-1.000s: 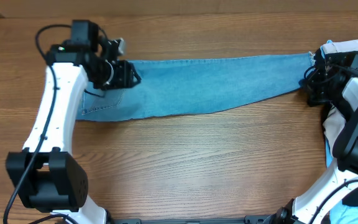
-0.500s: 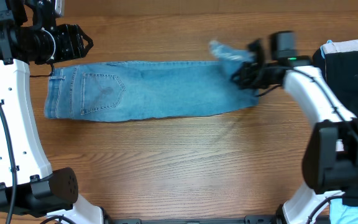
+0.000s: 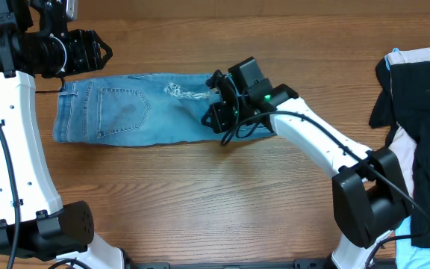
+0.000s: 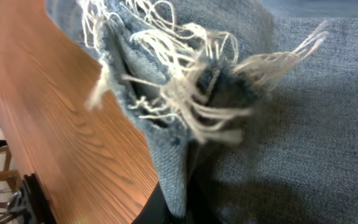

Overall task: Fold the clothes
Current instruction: 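Carry the hem end leftward with the right gripper, folding the jeans in half, then release the hems and lift the right gripper away to the right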

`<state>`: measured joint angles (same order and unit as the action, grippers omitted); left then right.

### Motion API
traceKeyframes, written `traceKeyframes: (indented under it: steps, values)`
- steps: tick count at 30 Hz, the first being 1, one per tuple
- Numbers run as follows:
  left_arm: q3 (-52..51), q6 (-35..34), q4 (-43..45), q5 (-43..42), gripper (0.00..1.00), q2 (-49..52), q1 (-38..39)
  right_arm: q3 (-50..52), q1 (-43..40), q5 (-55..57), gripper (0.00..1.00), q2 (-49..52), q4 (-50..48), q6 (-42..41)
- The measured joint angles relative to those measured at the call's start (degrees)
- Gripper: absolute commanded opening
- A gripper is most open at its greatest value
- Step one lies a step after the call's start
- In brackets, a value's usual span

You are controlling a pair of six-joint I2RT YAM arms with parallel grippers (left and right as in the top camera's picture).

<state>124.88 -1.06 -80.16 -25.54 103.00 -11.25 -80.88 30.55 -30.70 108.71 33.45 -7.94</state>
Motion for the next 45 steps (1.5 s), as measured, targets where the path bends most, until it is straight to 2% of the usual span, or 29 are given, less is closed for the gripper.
traceKeyframes:
  steps: [8,15,26,30,41,45]
  values:
    - [0.0,0.02,0.02,0.0,0.63,0.0,0.0,0.0,1.05,-0.02,0.04,0.0,-5.4,-4.22]
    - [0.0,0.0,1.53,-0.02,0.64,0.0,0.0,0.04,1.84,-3.19,0.04,0.0,-16.79,-9.94]
    - [0.0,0.0,1.53,-0.02,0.64,0.0,-0.02,0.17,11.98,3.08,0.04,0.07,-34.27,-11.93]
    - [0.0,0.0,1.53,-0.07,0.64,0.0,0.0,0.2,12.72,4.76,0.13,1.88,-39.36,-13.35]
    - [0.0,0.0,1.53,-0.46,0.64,0.0,0.0,0.22,12.63,5.44,0.16,7.63,-47.69,-15.8]
    - [0.0,-0.02,1.42,-0.44,0.74,0.0,0.0,0.15,12.52,4.57,0.35,7.67,-45.46,-16.04]
